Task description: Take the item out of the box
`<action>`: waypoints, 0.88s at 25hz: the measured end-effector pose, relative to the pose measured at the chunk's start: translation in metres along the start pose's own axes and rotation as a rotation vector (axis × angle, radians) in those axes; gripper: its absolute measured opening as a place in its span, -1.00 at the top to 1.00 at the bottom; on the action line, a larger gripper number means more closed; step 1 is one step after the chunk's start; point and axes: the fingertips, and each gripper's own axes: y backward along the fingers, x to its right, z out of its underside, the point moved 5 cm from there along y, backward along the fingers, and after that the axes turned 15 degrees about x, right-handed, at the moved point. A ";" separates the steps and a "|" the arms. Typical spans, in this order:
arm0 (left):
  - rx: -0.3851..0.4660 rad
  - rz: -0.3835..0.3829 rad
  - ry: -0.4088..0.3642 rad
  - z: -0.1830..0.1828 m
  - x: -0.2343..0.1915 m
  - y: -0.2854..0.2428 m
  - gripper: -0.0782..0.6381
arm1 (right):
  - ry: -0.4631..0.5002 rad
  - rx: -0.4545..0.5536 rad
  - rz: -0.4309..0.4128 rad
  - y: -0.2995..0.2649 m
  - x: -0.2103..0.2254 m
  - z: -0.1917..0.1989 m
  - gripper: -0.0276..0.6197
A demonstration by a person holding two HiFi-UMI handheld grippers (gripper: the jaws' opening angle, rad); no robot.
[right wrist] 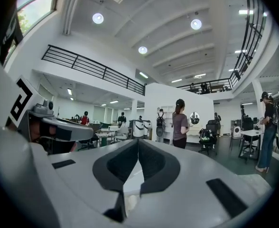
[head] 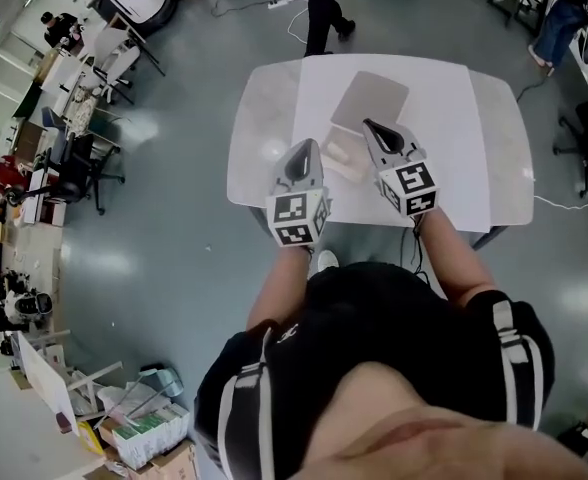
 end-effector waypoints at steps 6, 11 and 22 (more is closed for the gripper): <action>-0.027 0.021 0.006 0.011 -0.018 -0.016 0.75 | 0.023 -0.041 0.011 -0.022 0.002 0.019 0.87; -0.031 0.015 0.008 0.014 -0.026 -0.024 0.75 | 0.084 -0.144 -0.024 -0.030 0.008 0.043 0.87; -0.057 -0.052 0.009 0.022 -0.062 -0.019 0.75 | 0.180 -0.369 -0.142 -0.059 0.000 0.110 0.87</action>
